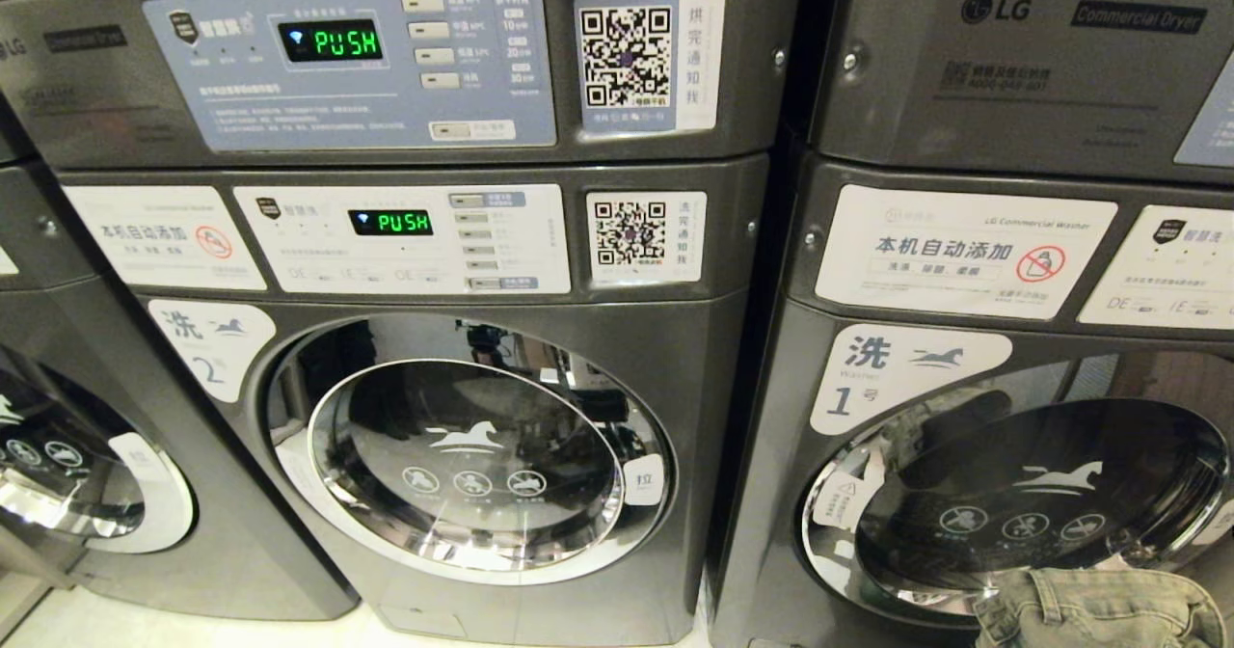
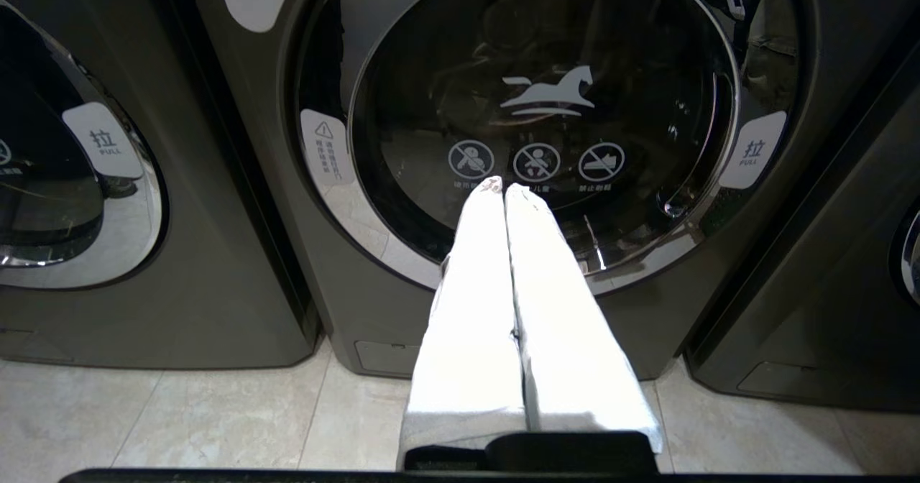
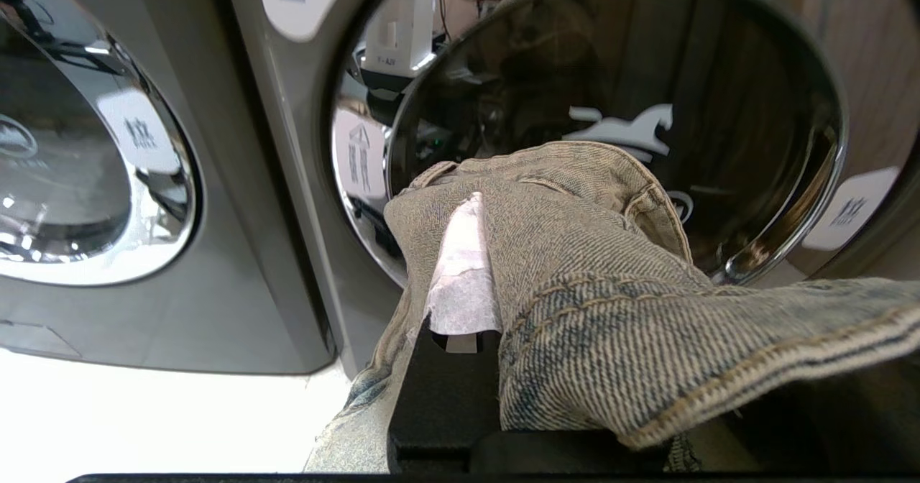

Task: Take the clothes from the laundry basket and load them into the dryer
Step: Put the clothes in the dryer

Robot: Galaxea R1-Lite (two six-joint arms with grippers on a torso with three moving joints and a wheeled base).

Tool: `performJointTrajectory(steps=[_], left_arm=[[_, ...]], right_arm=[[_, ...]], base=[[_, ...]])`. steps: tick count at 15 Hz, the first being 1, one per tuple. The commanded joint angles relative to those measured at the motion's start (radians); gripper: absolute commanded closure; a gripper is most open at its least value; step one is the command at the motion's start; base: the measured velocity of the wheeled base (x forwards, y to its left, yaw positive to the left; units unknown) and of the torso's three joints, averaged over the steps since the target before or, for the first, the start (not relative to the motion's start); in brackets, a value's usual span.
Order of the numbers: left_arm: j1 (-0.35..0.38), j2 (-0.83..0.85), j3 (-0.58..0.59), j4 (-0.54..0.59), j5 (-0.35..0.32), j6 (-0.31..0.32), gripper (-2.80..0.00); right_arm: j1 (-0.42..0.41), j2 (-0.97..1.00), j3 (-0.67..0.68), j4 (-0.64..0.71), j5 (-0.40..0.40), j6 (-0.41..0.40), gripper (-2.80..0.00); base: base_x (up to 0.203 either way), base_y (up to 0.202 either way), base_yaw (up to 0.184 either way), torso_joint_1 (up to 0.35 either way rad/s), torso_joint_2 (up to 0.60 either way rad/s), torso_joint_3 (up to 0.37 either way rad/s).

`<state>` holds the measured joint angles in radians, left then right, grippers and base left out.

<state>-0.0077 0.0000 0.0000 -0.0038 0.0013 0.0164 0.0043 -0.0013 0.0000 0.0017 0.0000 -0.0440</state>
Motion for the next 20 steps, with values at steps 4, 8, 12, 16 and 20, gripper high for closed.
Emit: performJointTrajectory(steps=[4, 8, 12, 16, 20], left_arm=[[0.0, 0.0, 0.0, 0.001, 0.0, 0.0, 0.0], [0.0, 0.0, 0.0, 0.0, -0.001, 0.002, 0.0], [0.0, 0.0, 0.0, -0.001, -0.003, 0.004, 0.0], [0.0, 0.0, 0.0, -0.001, -0.003, 0.004, 0.0], [0.0, 0.0, 0.0, -0.001, -0.003, 0.004, 0.0]], right_arm=[[0.0, 0.0, 0.002, 0.0, 0.0, 0.0, 0.0], [0.0, 0.0, 0.002, 0.0, 0.0, 0.001, 0.0], [0.0, 0.0, 0.002, 0.0, -0.002, 0.003, 0.0], [0.0, 0.0, 0.002, 0.0, 0.0, 0.003, 0.0], [0.0, 0.0, 0.002, 0.0, -0.002, 0.003, 0.0]], base=[[0.0, 0.0, 0.0, 0.167, -0.49, -0.331], [0.0, 0.0, 0.0, 0.188, -0.51, -0.322], [0.0, 0.0, 0.0, 0.213, -0.54, -0.326], [0.0, 0.0, 0.0, 0.237, -0.57, -0.338], [0.0, 0.0, 0.0, 0.236, -0.55, -0.31]])
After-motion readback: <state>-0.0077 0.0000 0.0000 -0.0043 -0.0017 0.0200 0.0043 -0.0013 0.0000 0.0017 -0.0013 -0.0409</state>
